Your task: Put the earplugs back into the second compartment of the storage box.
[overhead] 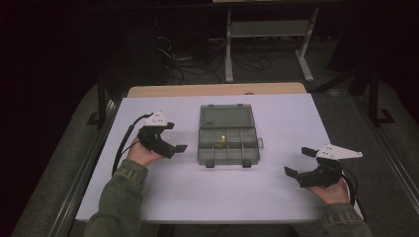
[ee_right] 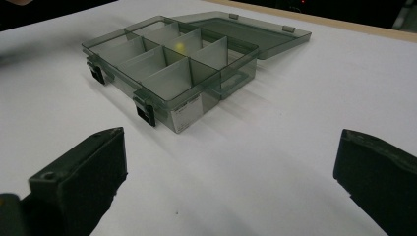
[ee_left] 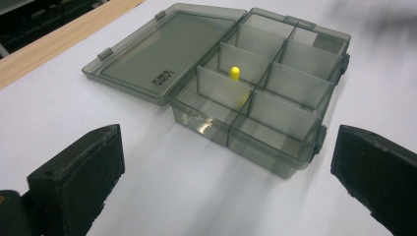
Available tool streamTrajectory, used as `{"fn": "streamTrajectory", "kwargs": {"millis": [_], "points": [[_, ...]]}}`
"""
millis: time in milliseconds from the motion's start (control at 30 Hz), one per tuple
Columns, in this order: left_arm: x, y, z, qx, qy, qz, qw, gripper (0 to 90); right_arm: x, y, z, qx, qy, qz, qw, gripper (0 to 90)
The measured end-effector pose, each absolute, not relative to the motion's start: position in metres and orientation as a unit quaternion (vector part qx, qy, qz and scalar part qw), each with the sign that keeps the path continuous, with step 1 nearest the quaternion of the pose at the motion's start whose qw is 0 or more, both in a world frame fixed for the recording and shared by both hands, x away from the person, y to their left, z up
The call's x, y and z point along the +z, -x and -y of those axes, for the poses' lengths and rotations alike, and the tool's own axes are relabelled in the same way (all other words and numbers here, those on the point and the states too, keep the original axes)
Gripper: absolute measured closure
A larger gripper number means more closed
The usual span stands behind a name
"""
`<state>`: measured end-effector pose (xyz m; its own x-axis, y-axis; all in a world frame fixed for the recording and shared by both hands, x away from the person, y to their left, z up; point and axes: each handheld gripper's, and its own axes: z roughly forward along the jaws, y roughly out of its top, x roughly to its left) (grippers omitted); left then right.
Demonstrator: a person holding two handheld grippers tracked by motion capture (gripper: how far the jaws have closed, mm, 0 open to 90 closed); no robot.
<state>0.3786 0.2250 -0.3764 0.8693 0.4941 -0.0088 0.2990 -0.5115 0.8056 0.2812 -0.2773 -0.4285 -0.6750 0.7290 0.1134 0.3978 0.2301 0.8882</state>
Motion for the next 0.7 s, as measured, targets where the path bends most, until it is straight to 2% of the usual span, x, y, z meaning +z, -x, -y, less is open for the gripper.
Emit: {"fn": "streamTrajectory", "kwargs": {"millis": [700], "points": [[-0.383,-0.344,-0.264,0.143,-0.837,-0.246,0.468,0.0,-0.429,-0.282,0.276,0.499,-0.369,-0.767,0.163,0.0]]}}
